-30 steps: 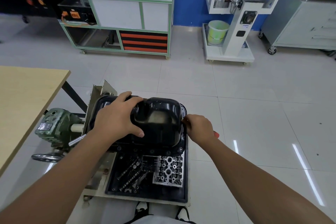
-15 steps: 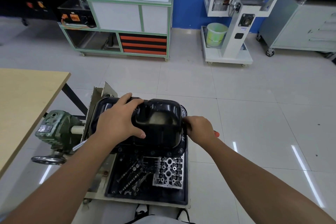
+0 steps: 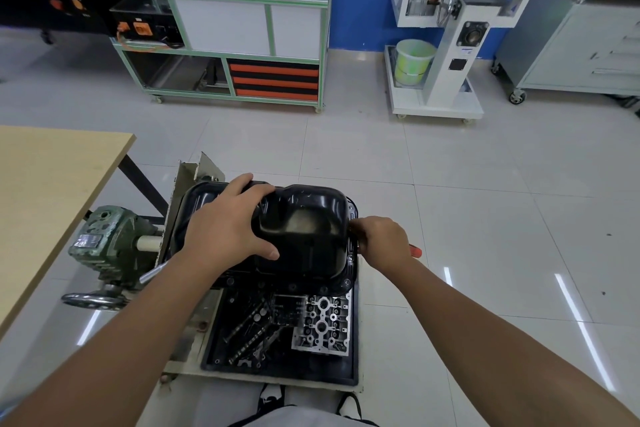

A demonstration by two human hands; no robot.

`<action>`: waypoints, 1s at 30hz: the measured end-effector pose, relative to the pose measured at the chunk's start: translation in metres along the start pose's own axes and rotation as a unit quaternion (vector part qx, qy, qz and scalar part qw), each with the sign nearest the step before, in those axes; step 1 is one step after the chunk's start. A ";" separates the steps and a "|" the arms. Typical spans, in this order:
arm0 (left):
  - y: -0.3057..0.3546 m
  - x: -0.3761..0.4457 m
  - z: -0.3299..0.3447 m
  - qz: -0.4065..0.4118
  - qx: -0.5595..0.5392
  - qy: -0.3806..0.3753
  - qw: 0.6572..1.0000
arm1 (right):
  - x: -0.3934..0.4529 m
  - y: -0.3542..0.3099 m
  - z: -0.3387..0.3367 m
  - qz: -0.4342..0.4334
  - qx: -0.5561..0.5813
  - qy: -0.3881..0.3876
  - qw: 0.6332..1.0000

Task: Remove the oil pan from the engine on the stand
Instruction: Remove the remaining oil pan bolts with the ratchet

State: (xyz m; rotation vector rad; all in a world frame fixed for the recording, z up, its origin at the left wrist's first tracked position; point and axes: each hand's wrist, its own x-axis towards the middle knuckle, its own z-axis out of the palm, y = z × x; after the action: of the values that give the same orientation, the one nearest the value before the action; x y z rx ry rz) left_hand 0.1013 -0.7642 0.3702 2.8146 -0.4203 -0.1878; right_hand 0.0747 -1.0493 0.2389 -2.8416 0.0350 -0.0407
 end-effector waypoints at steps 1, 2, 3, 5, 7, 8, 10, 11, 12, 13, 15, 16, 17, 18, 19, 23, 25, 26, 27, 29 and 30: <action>0.000 0.000 0.000 0.000 -0.001 0.001 1.000 | 0.000 0.002 -0.001 -0.010 0.005 0.002 1.000; 0.000 0.000 0.000 -0.001 -0.001 0.001 1.000 | 0.000 0.003 -0.001 -0.015 0.018 0.007 1.000; 0.000 0.000 0.000 -0.002 -0.001 0.000 1.000 | -0.001 0.004 -0.001 -0.012 0.037 0.015 0.999; 0.000 0.000 0.001 -0.001 0.001 0.002 1.000 | -0.001 0.005 0.001 0.000 0.057 0.027 0.998; 0.000 0.000 0.001 0.000 0.001 0.004 1.000 | 0.001 0.005 0.003 0.007 0.050 0.022 0.999; 0.000 0.000 0.001 0.000 0.001 0.005 1.000 | 0.002 0.005 0.004 0.006 0.046 0.020 0.999; 0.000 0.000 0.000 0.001 0.001 0.004 1.000 | 0.005 0.006 0.004 0.000 0.030 0.001 1.000; 0.000 0.000 0.000 0.001 0.001 0.004 1.000 | 0.006 0.006 0.003 -0.007 0.024 -0.008 1.000; 0.000 0.000 0.000 0.001 0.001 0.004 1.000 | 0.006 0.006 0.002 -0.012 0.024 -0.011 1.000; 0.000 0.000 0.000 0.001 0.000 0.005 1.000 | 0.005 0.006 0.002 -0.012 0.034 -0.009 0.999; 0.000 0.000 0.001 0.002 -0.001 0.006 1.000 | 0.003 0.008 0.003 0.001 0.073 0.008 0.997; -0.001 0.001 0.001 0.002 -0.001 0.006 1.000 | 0.001 0.009 0.005 0.008 0.083 0.017 0.996; -0.001 0.000 0.001 0.002 -0.001 0.006 1.000 | 0.000 0.009 0.006 0.017 0.083 0.024 0.996; -0.001 0.000 0.001 0.001 -0.001 0.005 1.000 | 0.001 0.010 0.007 0.027 0.082 0.029 0.996; -0.001 0.000 0.001 0.002 -0.001 0.005 1.000 | 0.001 0.010 0.006 0.035 0.083 0.030 0.995; -0.002 0.001 0.002 0.004 -0.003 0.007 1.000 | 0.006 0.007 0.002 0.028 0.062 0.008 0.998; -0.002 0.001 0.001 0.004 -0.001 0.008 1.000 | 0.008 0.004 0.002 0.012 0.042 -0.002 0.999; -0.001 0.001 0.001 0.003 0.000 0.009 1.000 | 0.007 0.004 0.001 0.004 0.039 -0.004 0.999; -0.001 0.001 0.001 0.003 0.001 0.008 1.000 | 0.006 0.004 0.000 -0.004 0.039 -0.004 0.999; -0.001 0.001 0.001 0.002 0.000 0.007 1.000 | 0.005 0.006 -0.002 -0.012 0.052 -0.002 0.999; -0.001 0.001 0.001 0.002 0.000 0.007 1.000 | 0.005 0.007 -0.002 -0.006 0.067 0.001 0.998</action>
State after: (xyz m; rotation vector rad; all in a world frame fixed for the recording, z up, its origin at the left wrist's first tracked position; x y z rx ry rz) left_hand 0.1020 -0.7635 0.3689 2.8121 -0.4233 -0.1672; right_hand 0.0795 -1.0570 0.2389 -2.7069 0.0143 -0.0471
